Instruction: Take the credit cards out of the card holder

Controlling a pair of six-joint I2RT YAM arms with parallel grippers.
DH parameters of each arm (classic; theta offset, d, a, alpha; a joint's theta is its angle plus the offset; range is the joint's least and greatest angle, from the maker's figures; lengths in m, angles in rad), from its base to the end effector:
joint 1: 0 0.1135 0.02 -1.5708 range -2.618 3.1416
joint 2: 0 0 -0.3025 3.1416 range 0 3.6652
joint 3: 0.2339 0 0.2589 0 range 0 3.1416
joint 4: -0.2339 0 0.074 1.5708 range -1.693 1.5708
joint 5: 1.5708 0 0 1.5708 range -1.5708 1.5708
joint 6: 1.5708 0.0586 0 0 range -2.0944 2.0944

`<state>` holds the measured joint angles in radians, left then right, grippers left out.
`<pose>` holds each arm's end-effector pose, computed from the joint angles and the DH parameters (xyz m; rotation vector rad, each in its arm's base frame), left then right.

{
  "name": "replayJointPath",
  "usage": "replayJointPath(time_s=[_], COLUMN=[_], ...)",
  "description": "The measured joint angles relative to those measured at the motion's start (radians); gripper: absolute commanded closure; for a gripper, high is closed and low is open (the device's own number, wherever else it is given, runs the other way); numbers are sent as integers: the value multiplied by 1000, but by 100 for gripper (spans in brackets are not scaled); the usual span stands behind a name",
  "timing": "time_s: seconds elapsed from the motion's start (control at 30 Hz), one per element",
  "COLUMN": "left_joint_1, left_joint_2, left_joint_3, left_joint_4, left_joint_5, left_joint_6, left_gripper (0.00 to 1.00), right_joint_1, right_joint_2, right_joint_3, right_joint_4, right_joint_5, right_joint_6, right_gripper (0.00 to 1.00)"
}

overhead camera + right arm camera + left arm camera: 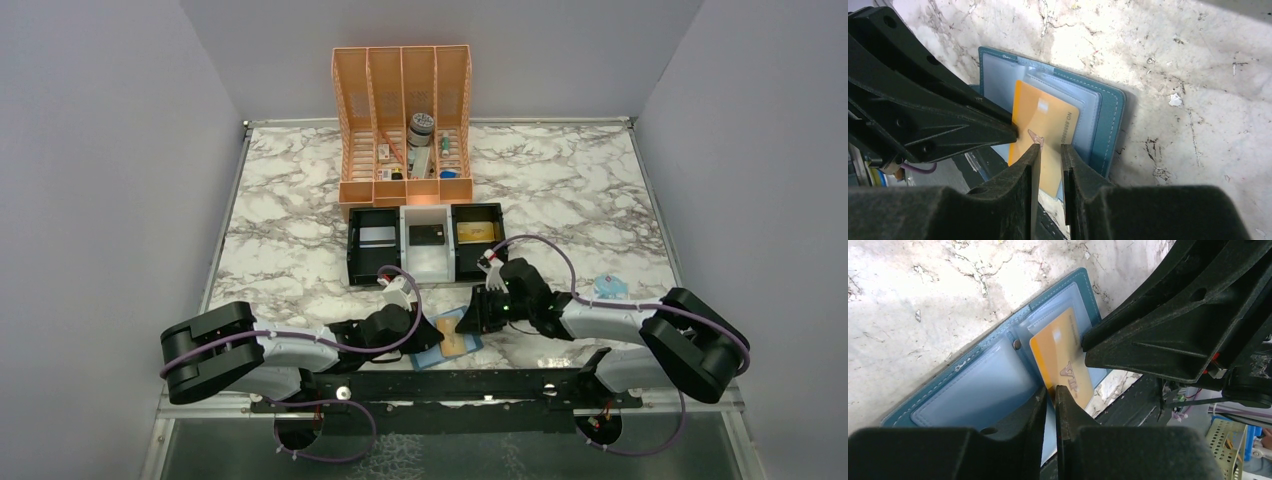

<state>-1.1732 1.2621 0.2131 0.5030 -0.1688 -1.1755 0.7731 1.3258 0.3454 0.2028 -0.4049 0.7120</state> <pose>0.0936 -0.1974 0.1449 -0.1148 2.3566 -1.1459 0.1469 0.1756 0.1415 -0.3017 2.5829 1.1255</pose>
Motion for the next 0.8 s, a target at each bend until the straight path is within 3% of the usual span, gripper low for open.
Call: replayJointPath(time_s=[0.1,0.3,0.8], left_joint_1=[0,0,0], left_joint_2=[2,5,-94], left_joint_3=[0,-1,-75], left_joint_4=[1,1,13], left_joint_5=[0,-1,-31], left_joint_6=[0,-9,-48], left_gripper=[95,97,88], right_joint_1=[0,0,5], right_joint_2=[0,1,1], right_joint_3=[-8,-15,-15], right_joint_4=[16,27,27], right_joint_5=[1,9,26], right_joint_6=[10,25,35], right_gripper=[77,77,77])
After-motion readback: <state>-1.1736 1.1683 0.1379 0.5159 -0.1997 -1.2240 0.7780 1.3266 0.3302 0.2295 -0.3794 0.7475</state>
